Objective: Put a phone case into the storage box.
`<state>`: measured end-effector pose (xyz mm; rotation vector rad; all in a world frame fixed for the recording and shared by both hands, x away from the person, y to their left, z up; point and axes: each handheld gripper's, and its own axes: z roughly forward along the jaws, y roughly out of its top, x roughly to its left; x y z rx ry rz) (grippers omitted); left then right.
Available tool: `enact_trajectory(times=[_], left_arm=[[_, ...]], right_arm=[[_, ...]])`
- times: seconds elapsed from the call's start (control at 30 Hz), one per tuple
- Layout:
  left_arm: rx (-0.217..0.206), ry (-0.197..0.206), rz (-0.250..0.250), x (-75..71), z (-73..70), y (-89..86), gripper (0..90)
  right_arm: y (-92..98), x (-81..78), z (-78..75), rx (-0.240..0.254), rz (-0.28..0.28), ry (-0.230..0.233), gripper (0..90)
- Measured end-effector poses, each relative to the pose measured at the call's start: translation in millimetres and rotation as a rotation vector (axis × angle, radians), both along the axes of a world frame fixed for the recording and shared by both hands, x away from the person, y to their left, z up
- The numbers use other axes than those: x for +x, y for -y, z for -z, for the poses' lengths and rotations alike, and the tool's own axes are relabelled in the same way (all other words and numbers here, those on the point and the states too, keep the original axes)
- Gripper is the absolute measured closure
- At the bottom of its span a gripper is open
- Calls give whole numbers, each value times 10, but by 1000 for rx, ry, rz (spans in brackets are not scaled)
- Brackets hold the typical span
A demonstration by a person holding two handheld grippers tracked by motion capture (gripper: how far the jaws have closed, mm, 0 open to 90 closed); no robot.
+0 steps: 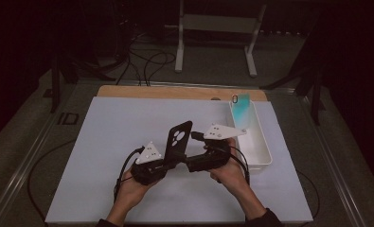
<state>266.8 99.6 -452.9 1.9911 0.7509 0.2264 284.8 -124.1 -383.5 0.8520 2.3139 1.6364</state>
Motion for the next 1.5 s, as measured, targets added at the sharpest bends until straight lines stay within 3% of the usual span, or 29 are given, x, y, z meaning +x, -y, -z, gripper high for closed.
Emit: enact_trajectory(times=[0.27, 0.53, 1.13, 1.27, 1.4, 1.5], left_arm=[[11, -2, -23, -7, 14, 27, 853], [4, 9, -37, -14, 1, 14, 854], [24, 9, -29, -46, 17, 137, 850], [25, 6, -40, -34, 25, 127, 845], [22, 14, -39, -21, 21, 87, 778], [7, 12, -41, -9, 8, 45, 677]], right_arm=[[-100, 36, -20, 32, 62, -33, 91], [-154, 45, -23, 30, 145, -11, 100], [-206, 104, 45, 46, 179, -46, 126], [-213, 100, 49, 41, 180, -35, 134], [-226, 91, 44, 40, 174, -23, 136], [-220, 92, 38, 39, 171, -11, 137]])
